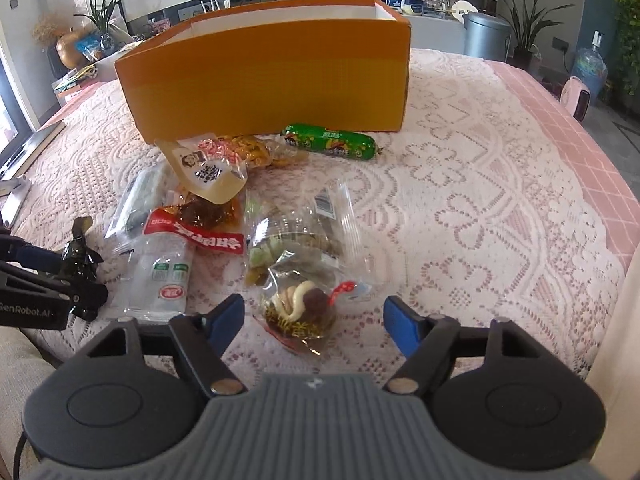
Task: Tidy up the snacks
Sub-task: 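Grasp the dark green packet with the left tool while the right tool grasps the chocolate bag, then carry both packets over the orange box and lower them inside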
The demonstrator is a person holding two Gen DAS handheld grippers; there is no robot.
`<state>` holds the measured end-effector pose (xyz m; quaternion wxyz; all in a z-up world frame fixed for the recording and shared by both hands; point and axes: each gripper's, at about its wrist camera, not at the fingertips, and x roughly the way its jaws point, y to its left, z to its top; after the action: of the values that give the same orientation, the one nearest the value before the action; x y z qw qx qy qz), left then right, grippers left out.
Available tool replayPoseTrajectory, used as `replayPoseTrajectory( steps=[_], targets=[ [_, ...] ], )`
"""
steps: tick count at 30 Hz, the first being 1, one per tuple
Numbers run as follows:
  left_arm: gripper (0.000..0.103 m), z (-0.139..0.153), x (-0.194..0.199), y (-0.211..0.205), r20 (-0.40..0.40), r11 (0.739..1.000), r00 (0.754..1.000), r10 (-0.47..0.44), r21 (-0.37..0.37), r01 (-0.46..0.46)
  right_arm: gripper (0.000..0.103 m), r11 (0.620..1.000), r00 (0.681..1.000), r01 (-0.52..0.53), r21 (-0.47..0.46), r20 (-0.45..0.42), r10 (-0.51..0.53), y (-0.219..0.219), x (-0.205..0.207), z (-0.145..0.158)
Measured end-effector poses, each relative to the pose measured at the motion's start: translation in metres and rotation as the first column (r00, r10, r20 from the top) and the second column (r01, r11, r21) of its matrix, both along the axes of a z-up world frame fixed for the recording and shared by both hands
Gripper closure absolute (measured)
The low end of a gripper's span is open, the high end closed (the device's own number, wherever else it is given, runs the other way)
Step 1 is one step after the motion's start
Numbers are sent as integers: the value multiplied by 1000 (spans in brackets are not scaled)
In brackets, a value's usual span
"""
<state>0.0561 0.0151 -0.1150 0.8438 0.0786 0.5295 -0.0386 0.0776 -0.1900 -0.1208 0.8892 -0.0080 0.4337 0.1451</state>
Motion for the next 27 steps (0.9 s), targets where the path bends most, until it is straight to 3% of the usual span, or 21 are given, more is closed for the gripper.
replayPoseTrajectory(
  steps=[6, 17, 27],
  targets=[
    [43, 0, -2, 2, 13, 1000, 1000, -7, -12, 7, 46, 1000, 999, -31, -4, 11, 31, 6, -2, -1],
    [46, 3, -9, 2, 50, 1000, 999, 2, -24, 0, 49, 999, 999, -40, -24, 31, 41, 9, -7, 2],
    [46, 30, -14, 8, 117, 994, 991, 70, -91, -59, 51, 999, 997, -38, -24, 68, 40, 9, -15, 15]
  ],
)
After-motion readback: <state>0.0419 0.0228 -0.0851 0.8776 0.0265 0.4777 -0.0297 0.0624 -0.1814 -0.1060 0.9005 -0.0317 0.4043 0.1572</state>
